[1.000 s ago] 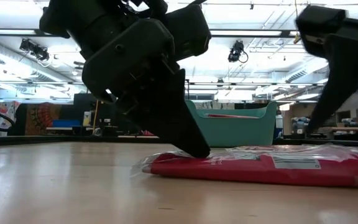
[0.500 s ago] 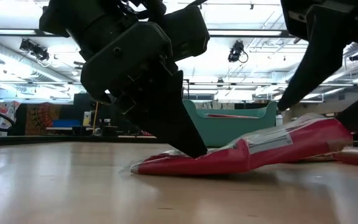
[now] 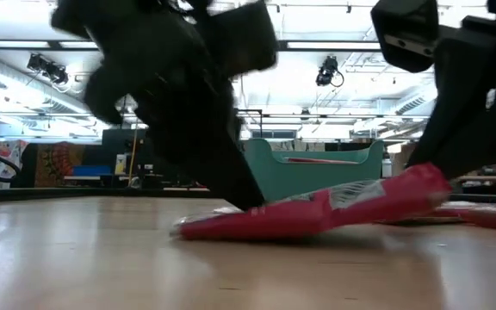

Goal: Sort popcorn bags into baskets
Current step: Put the red popcorn bag into the blue bin

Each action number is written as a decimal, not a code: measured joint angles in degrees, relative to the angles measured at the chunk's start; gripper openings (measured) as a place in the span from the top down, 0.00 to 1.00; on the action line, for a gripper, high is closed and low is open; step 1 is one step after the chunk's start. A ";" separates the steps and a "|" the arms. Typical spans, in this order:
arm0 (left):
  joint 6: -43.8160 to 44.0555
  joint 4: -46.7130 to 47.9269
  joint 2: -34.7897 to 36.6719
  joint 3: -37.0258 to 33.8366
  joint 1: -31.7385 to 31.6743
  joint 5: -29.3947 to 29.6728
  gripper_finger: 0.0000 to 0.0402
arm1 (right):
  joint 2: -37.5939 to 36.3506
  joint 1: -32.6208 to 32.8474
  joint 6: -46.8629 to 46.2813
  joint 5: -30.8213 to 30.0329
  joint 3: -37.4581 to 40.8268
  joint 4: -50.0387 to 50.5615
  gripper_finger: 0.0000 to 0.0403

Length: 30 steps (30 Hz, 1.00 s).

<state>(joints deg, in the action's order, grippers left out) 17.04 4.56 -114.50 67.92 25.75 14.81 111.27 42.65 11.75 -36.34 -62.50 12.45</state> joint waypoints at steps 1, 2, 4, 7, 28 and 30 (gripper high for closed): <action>-0.29 1.02 1.07 -0.06 0.17 -0.34 0.65 | -0.03 0.00 -0.57 -0.35 -0.02 0.09 0.97; -0.38 1.69 2.41 -0.05 0.32 -0.51 0.65 | -0.19 0.00 -1.25 -0.78 -0.02 0.54 0.97; -0.17 3.62 4.78 0.08 0.70 -0.57 0.65 | -1.14 0.00 -2.29 -0.90 -0.02 1.59 0.96; -0.07 5.87 6.24 0.11 1.49 -0.08 0.65 | -4.01 -0.72 -5.56 0.23 -0.02 2.59 0.98; -2.69 6.55 4.19 0.22 6.08 17.73 0.38 | -12.31 -8.74 -28.81 17.13 -0.07 1.90 0.98; -2.69 7.43 3.82 0.24 5.54 18.26 0.42 | -13.06 -8.76 -29.25 17.14 -0.07 1.49 0.98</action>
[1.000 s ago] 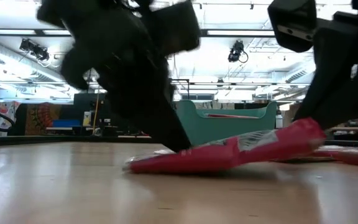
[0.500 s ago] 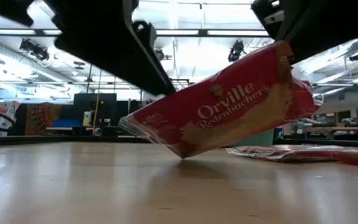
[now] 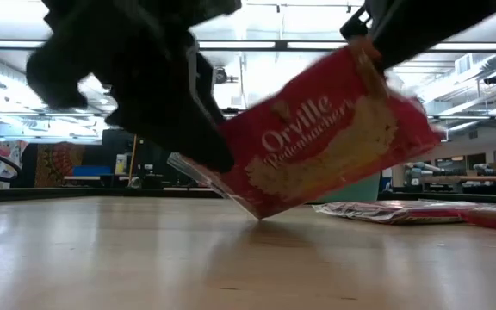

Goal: Sort popcorn bags into baskets
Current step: Put the red popcorn bag into the blue bin

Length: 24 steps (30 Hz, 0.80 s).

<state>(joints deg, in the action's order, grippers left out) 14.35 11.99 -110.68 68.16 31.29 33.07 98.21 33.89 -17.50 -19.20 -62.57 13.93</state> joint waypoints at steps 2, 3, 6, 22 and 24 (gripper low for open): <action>0.00 1.08 -0.01 -0.02 -0.36 0.34 0.47 | -0.45 0.02 -0.08 0.71 0.00 -1.40 0.98; -0.01 1.03 -0.01 -0.01 -0.60 0.34 0.50 | -0.69 0.04 -0.08 1.12 0.00 -1.50 0.98; 0.02 1.30 -0.01 -0.02 -1.05 0.22 0.60 | -0.98 0.04 -0.32 1.18 0.00 -1.62 0.97; 5.34 0.89 0.16 0.20 -3.27 -9.88 0.87 | -9.52 0.18 0.76 -2.16 0.00 3.15 0.56; 6.01 0.71 0.18 0.31 -3.67 -10.93 0.86 | -10.06 0.56 2.01 -3.20 0.00 3.28 0.54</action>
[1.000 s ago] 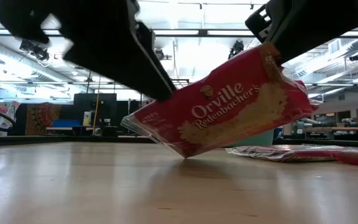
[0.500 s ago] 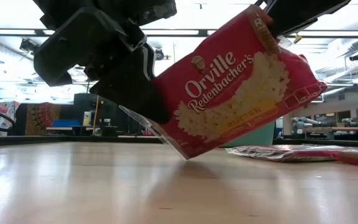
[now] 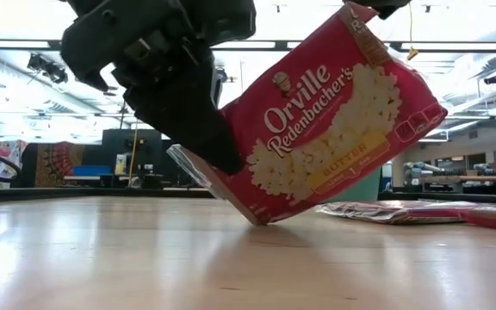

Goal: Sort popcorn bags into baskets
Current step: Put the red popcorn bag into the blue bin

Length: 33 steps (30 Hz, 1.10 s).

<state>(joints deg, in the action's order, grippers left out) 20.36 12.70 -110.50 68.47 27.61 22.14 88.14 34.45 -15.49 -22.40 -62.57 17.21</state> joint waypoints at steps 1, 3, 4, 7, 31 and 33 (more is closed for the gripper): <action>0.06 -0.33 0.00 0.00 -0.14 -0.37 0.86 | -0.05 0.16 0.47 -0.17 0.00 0.05 0.53; 0.34 -0.34 0.44 0.00 -0.20 -1.06 0.87 | -0.02 0.42 0.61 -0.17 0.00 0.37 0.51; 0.87 -0.44 0.65 0.00 -0.26 -1.64 0.87 | 0.20 0.46 0.44 -0.21 0.00 0.32 0.50; 1.94 -0.17 1.86 -0.07 -0.62 -3.17 0.87 | 1.24 0.44 -0.83 -0.06 0.02 0.77 0.49; 1.22 -3.36 3.30 -0.11 -1.99 -3.38 0.86 | 6.40 -1.04 -3.15 0.13 0.11 3.25 0.79; 1.01 -3.35 3.30 -0.11 -1.84 -2.47 0.85 | 6.40 -1.38 -3.90 1.41 0.11 4.19 0.85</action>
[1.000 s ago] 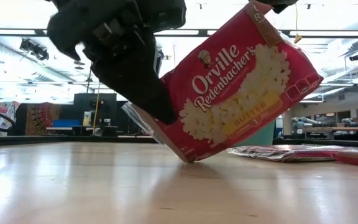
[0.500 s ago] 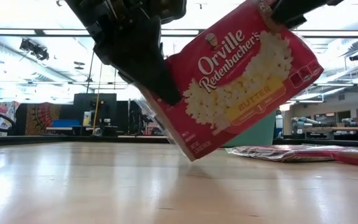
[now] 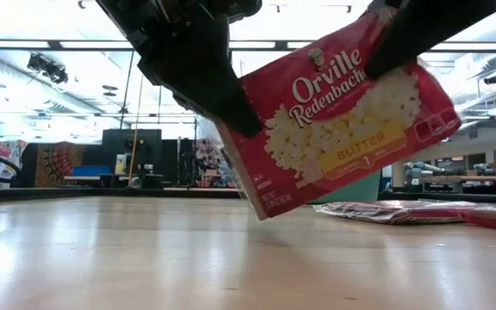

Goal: Sort popcorn bags into baskets
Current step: Put the red popcorn bag into the blue bin

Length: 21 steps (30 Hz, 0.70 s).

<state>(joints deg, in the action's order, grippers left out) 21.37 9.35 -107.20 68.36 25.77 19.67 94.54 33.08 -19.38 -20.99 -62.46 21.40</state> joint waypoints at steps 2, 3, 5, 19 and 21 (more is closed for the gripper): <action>-0.49 0.05 0.06 0.00 0.23 0.50 0.85 | 0.00 -0.46 -0.56 1.53 0.00 0.62 0.90; -0.89 0.26 0.39 0.00 0.26 0.88 0.84 | 0.00 -0.64 -0.77 2.01 -0.02 1.11 0.92; -1.11 0.00 1.05 0.03 0.38 1.66 0.82 | -0.08 -0.86 -1.40 2.42 -0.02 2.49 0.93; -6.78 6.31 10.15 -2.60 4.00 23.28 0.57 | -7.25 -2.54 -4.99 0.85 -0.02 16.00 0.92; -8.53 1.28 10.83 -5.07 4.15 23.86 0.57 | -9.26 -3.32 -5.00 -0.04 -0.02 17.64 0.91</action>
<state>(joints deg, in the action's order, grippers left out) 12.84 10.63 -96.36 63.29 29.93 43.53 85.29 29.76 -24.38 -21.02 -62.48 39.04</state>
